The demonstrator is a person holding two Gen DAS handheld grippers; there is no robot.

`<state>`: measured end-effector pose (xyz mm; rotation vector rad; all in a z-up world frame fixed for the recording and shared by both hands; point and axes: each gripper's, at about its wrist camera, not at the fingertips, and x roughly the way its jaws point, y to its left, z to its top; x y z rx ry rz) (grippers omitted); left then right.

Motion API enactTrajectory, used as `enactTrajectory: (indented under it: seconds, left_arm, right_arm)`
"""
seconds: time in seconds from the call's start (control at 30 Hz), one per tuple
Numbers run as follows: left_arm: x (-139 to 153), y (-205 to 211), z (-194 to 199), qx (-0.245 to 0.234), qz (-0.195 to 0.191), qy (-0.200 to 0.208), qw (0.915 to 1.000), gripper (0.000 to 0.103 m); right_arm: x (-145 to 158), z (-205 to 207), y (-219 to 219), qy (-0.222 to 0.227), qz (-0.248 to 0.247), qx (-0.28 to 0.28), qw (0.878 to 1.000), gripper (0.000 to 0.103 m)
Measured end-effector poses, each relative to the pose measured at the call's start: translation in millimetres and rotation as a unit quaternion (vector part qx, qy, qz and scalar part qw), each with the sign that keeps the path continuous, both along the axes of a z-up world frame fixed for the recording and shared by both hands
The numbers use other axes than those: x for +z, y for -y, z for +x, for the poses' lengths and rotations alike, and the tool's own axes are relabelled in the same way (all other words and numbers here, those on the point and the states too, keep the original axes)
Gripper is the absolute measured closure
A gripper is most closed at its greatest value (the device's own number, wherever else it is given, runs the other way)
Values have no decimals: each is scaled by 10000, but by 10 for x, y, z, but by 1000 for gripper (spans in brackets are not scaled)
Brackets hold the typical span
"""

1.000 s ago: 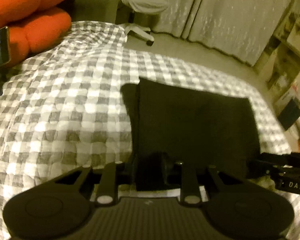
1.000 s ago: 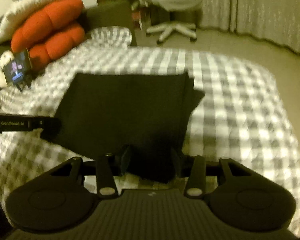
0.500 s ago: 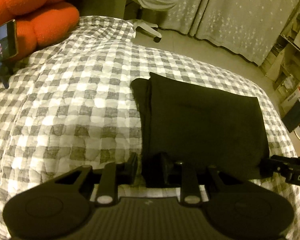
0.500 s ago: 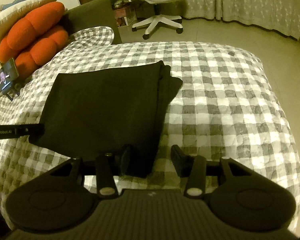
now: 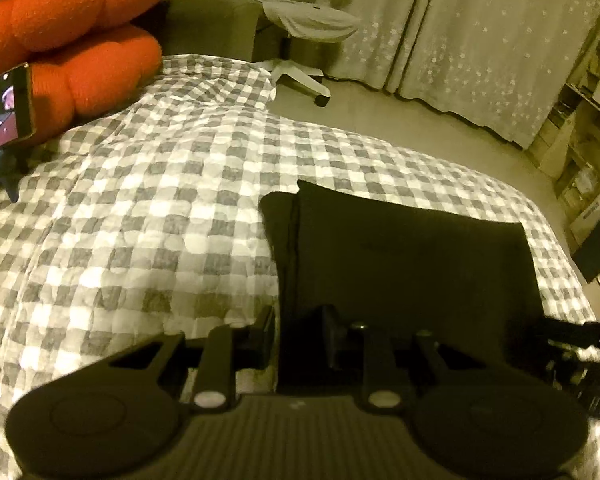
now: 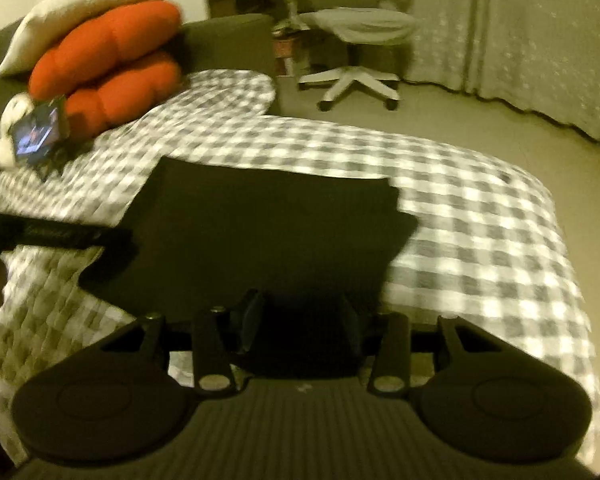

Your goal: Fold clothes

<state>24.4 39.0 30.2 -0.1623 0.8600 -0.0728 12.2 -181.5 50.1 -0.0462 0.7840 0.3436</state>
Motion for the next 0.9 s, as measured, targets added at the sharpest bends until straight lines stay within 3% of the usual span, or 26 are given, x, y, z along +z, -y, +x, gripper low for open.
enactTrajectory:
  seconds: [0.3, 0.9]
  left_arm:
    - [-25, 4, 115, 77, -20, -42, 10000, 77]
    - [-9, -260, 328, 354, -397, -29, 9986, 76]
  right_arm:
    - [-89, 148, -272, 90, -115, 247, 9996, 57]
    - [-122, 607, -289, 417, -17, -174, 9990, 56]
